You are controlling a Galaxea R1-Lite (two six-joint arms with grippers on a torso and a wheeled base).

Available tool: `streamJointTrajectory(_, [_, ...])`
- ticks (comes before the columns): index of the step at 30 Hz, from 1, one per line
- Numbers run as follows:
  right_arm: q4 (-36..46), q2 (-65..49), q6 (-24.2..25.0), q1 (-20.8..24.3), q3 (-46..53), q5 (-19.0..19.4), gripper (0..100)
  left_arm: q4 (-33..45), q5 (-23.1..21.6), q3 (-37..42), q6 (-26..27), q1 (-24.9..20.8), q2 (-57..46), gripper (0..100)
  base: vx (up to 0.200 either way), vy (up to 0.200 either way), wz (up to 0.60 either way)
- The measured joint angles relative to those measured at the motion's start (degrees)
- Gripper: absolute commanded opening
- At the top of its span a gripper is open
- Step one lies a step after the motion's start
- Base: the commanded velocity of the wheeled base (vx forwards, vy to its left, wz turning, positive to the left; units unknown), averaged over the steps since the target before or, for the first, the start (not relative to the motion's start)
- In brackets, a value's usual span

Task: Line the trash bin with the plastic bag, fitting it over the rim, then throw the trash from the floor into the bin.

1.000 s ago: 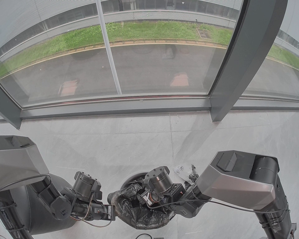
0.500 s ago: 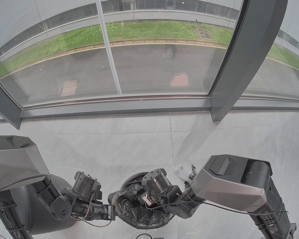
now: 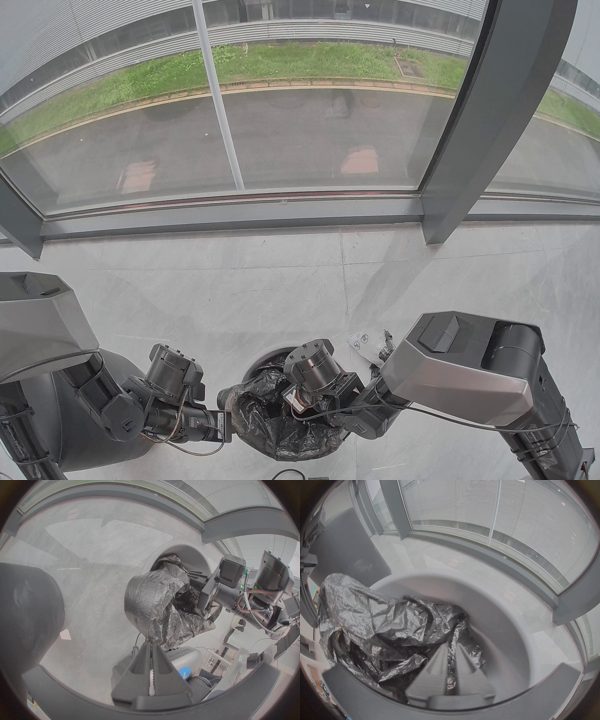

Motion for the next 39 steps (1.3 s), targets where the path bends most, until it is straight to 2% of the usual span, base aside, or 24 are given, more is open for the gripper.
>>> streamJointTrajectory(5, [-0.39,-1.13,0.15,0.06,0.44,-1.79,0,0.00,-0.02,-0.02,-0.02,0.00,-0.02,0,0.000,0.000,0.00])
streamJointTrajectory(12, [-0.46,-5.39,0.39,0.44,3.96,-2.35,0,-0.01,-0.07,-0.09,-0.05,0.00,-0.05,0,0.000,0.000,0.00])
streamJointTrajectory(22, [-1.87,-13.98,0.61,0.94,13.18,-7.36,0,-0.12,-0.46,0.13,-0.16,0.18,-0.17,0,0.000,0.000,0.00])
streamJointTrajectory(25, [-2.52,-16.04,0.61,0.94,15.30,-8.35,0,-1.16,-1.54,0.18,-0.27,0.96,-0.28,0,0.000,0.000,0.00])
streamJointTrajectory(31, [-2.77,-18.29,0.52,0.55,16.51,-9.01,0,-8.24,-6.60,1.56,-0.24,3.96,-0.46,0,0.000,0.000,0.00])
streamJointTrajectory(39, [-2.83,-19.08,-0.07,-0.68,15.30,-9.14,0,-10.44,-7.56,3.69,0.02,6.96,-0.50,0,0.000,0.000,0.00])
